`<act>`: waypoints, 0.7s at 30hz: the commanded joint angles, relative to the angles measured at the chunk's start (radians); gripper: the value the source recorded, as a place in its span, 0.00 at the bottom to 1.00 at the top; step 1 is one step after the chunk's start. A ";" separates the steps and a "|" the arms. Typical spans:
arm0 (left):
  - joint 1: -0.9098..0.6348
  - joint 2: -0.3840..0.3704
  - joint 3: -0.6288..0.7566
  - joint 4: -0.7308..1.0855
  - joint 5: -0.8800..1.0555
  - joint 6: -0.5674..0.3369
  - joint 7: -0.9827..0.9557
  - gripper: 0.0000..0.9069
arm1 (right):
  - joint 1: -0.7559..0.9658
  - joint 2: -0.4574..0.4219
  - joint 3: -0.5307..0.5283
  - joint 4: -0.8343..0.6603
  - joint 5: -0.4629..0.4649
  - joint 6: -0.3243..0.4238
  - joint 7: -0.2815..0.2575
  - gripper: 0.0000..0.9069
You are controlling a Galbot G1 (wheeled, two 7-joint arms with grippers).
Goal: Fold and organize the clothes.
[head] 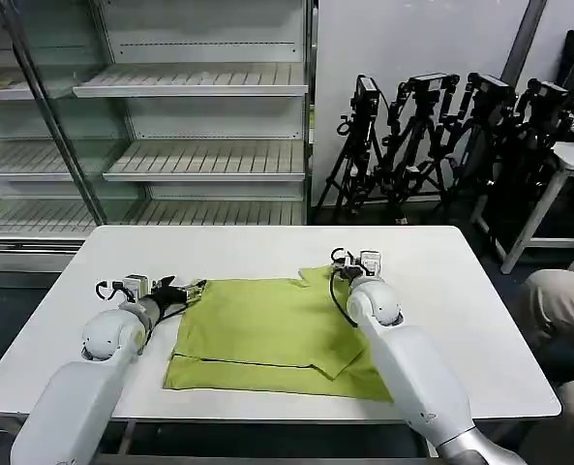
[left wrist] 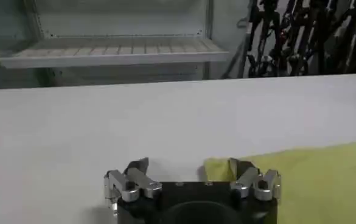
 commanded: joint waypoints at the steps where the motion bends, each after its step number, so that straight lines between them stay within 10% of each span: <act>1: -0.005 0.000 0.006 0.013 0.004 0.001 0.002 1.00 | 0.010 0.004 -0.003 -0.013 0.009 0.000 0.002 1.00; 3: -0.002 0.000 0.006 0.010 0.006 0.002 0.002 0.69 | 0.008 0.001 -0.006 -0.009 0.011 0.000 0.002 0.83; 4: -0.002 0.001 0.006 0.010 0.006 0.002 0.005 0.28 | 0.006 -0.001 -0.008 -0.005 0.015 0.000 0.003 0.20; 5: 0.001 0.001 0.006 0.008 0.006 0.002 0.005 0.08 | 0.004 -0.002 -0.009 0.000 0.019 -0.001 0.005 0.00; 21: 0.011 -0.009 0.008 0.002 0.005 0.001 0.014 0.02 | -0.013 -0.003 -0.001 0.008 0.038 -0.001 -0.008 0.00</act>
